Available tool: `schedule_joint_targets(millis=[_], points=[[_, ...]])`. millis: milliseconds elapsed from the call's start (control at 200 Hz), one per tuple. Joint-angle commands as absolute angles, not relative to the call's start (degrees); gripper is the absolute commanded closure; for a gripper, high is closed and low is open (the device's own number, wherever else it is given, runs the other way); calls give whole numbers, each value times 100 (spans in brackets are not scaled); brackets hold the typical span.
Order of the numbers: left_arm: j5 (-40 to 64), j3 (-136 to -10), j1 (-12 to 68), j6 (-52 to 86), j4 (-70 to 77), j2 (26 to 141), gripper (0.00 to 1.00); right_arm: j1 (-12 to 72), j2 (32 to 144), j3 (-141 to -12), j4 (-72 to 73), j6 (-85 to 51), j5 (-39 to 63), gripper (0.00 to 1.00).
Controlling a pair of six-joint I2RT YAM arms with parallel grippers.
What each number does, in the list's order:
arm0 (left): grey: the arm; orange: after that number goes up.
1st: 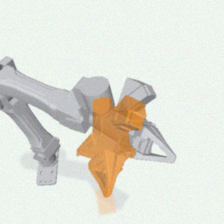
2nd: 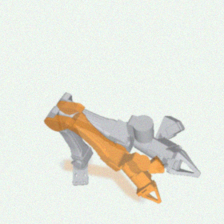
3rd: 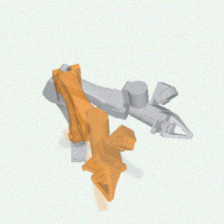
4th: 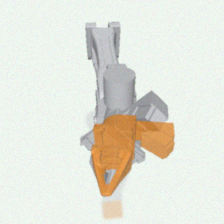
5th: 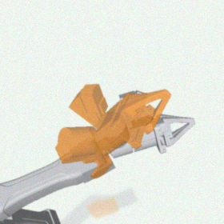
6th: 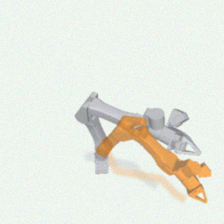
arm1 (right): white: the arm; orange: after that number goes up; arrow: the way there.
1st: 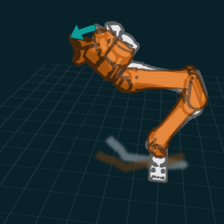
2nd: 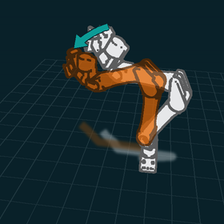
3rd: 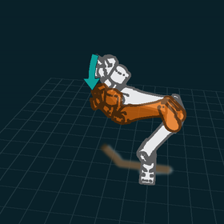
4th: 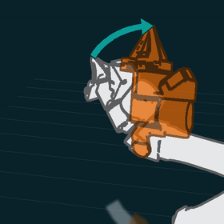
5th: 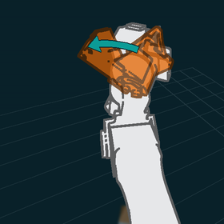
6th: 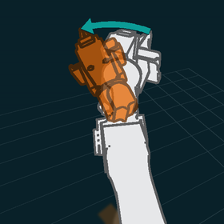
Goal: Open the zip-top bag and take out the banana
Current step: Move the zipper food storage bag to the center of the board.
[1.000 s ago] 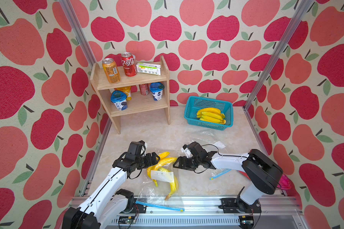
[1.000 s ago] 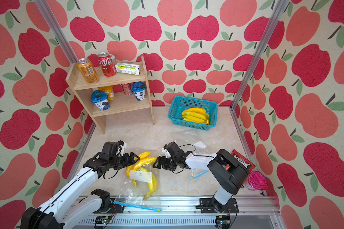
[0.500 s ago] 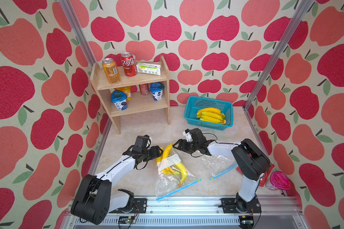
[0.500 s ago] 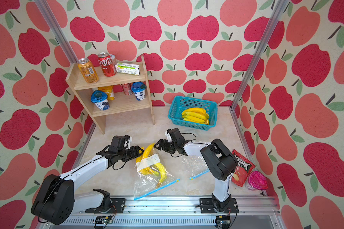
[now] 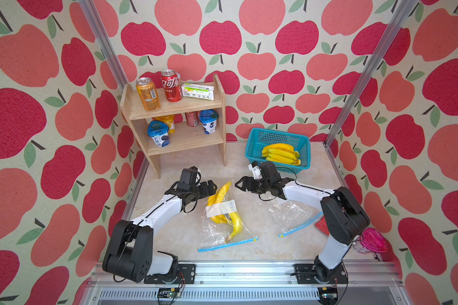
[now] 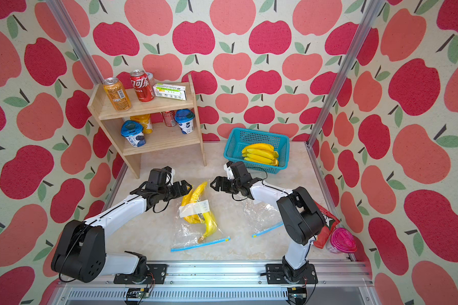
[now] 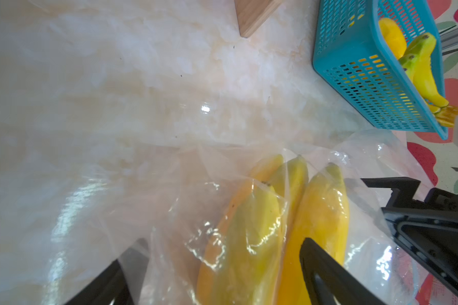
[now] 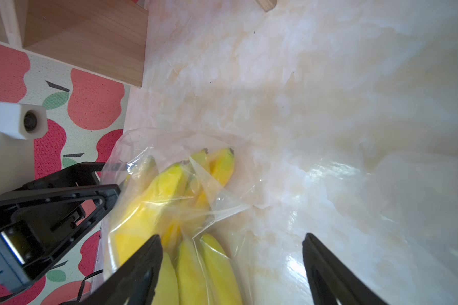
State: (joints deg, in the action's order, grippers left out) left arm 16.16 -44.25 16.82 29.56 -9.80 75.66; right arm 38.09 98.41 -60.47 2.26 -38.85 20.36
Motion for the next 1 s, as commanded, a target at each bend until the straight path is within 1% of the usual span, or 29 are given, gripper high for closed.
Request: schedule_joint_targets(millis=[0, 100, 190, 260, 390, 460, 515, 585, 685, 845, 995], points=[[1193, -4609, 1880, 2677, -1760, 6670, 3, 3875, 9008, -5809, -489, -3313, 1935, 14], [913, -4748, 2226, 2489, -2532, 5890, 1, 3848, 8344, -5171, -710, -3404, 1948, 14], [911, -4815, 2495, 2471, -3240, 5484, 1, 3759, 7752, -4554, -975, -3724, 2392, 16], [675, -4772, 2688, 2485, -3706, 5290, 1, 3845, 7162, -4117, -1274, -3906, 2651, 16], [618, -4353, 2651, 2599, -3728, 4903, 3, 4112, 6163, -3528, -1936, -4169, 2740, 16], [702, -4172, 2636, 2700, -3601, 4755, 2, 4260, 5917, -3152, -1675, -4435, 2882, 17], [761, -4116, 2637, 2785, -3553, 4688, 3, 4342, 5908, -2907, -1287, -4654, 3014, 18], [849, -4122, 2645, 2832, -3537, 4667, 3, 4426, 6020, -2718, -921, -4740, 2881, 19], [999, -4186, 2649, 2774, -3502, 4700, 3, 4430, 6453, -2614, -255, -4752, 2914, 20], [1060, -4291, 2681, 2720, -3521, 4775, 2, 4464, 7290, -2988, -4, -4488, 3253, 22], [1046, -4167, 2689, 2810, -3466, 4698, 3, 4491, 7188, -2920, -27, -4397, 3243, 23]])
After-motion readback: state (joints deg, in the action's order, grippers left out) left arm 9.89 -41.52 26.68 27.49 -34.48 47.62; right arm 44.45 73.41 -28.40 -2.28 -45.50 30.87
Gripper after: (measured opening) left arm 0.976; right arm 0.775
